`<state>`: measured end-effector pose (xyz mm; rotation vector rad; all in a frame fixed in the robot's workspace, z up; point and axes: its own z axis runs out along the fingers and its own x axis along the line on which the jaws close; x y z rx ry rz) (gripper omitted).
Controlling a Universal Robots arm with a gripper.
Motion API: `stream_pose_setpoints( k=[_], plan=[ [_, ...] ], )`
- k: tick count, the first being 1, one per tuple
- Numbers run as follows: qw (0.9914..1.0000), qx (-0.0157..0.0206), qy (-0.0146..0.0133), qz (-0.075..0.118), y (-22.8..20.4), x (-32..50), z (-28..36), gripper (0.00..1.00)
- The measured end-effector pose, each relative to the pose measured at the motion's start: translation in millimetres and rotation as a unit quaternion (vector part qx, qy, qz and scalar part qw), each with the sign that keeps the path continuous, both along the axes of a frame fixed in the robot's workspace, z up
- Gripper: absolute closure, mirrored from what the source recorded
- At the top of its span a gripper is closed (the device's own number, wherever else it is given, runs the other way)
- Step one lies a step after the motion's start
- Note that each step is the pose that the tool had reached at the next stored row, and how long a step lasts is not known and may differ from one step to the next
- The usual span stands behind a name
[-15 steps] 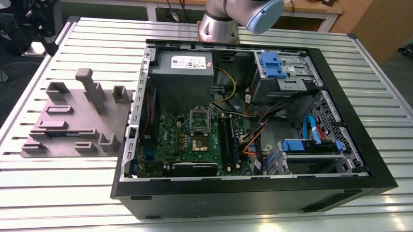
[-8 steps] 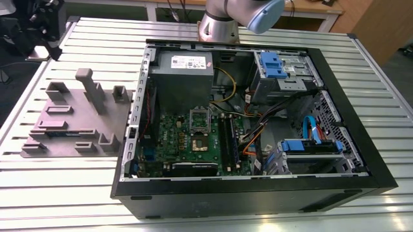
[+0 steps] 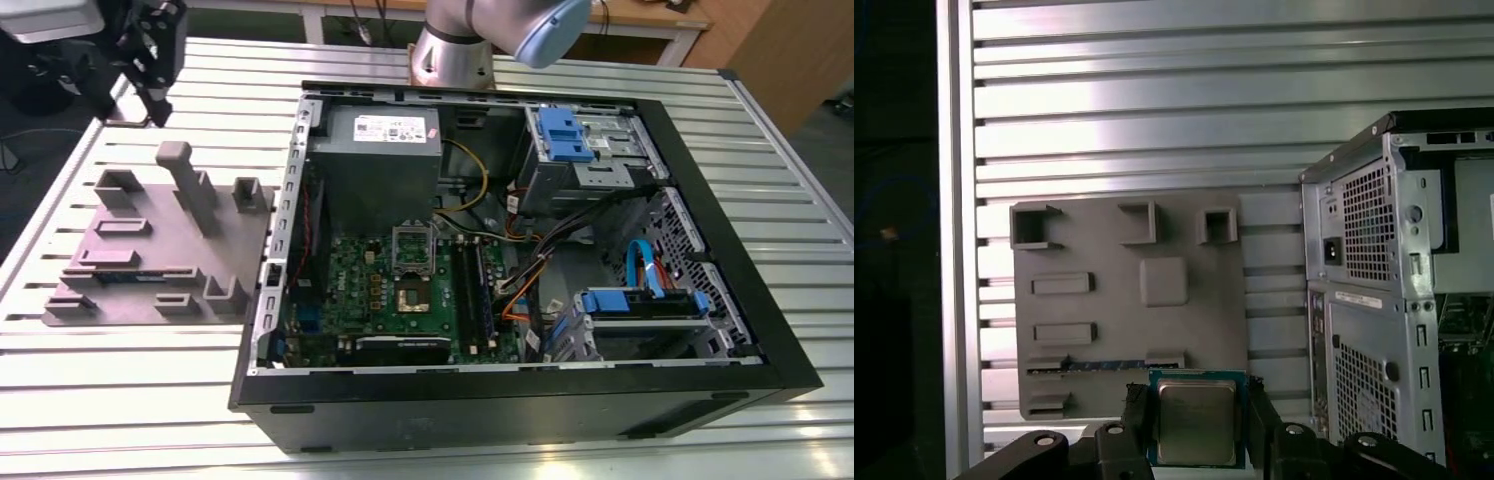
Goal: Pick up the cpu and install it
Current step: 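Pick up the cpu and move it towards the insertion slot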
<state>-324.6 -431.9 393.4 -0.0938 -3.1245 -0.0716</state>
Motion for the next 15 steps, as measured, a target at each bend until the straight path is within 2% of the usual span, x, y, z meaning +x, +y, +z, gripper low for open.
stream_pose_setpoints(
  k=[6, 15],
  plan=[
    [1.0, 0.0, 0.0, 0.0, 0.0, 21.2, 0.0, 0.53],
    [1.0, -0.0001, 0.0, 0.0, 0.0, 47.2, 0.0, 0.53]
  ],
)
